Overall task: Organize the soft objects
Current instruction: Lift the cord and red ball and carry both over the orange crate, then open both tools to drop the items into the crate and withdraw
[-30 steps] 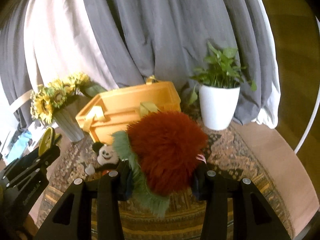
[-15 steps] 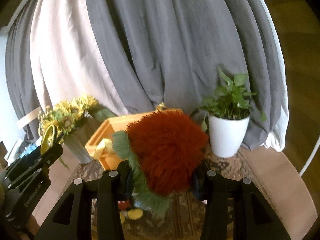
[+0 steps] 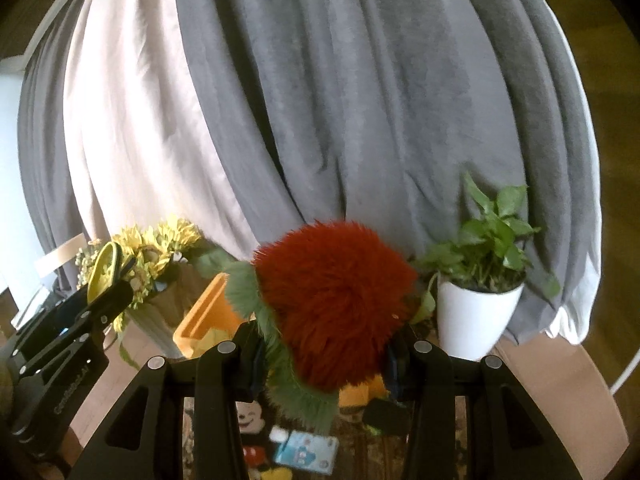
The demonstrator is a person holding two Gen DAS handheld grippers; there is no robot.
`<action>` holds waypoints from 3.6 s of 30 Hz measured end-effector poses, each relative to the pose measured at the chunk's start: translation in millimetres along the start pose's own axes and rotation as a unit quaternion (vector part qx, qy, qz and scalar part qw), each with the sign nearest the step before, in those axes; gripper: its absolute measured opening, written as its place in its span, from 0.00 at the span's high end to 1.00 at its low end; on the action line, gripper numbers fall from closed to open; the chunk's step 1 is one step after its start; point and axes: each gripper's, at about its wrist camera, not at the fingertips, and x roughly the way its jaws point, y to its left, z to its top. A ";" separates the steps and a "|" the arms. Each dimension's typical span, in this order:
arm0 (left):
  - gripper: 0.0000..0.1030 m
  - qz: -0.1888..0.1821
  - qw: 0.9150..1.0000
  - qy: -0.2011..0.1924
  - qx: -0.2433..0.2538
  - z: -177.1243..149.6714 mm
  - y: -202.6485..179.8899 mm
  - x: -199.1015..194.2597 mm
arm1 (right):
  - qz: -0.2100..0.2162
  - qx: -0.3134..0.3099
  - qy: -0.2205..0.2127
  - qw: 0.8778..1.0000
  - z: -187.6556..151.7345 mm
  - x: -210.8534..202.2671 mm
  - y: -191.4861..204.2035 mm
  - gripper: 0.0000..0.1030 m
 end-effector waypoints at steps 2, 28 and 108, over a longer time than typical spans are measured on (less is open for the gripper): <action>0.65 0.002 1.000 -0.001 -0.001 4.7 1.1 8.7 | 0.002 -0.004 -0.003 1.000 5.7 7.3 1.5 0.56; 0.64 -0.001 0.998 0.069 0.014 24.8 -1.0 130.5 | 0.062 -0.028 0.078 0.995 51.2 138.7 6.8 0.56; 0.04 0.078 0.987 0.142 0.002 -73.7 -4.5 23.8 | -0.100 0.001 0.024 0.995 -40.3 33.4 -30.0 0.20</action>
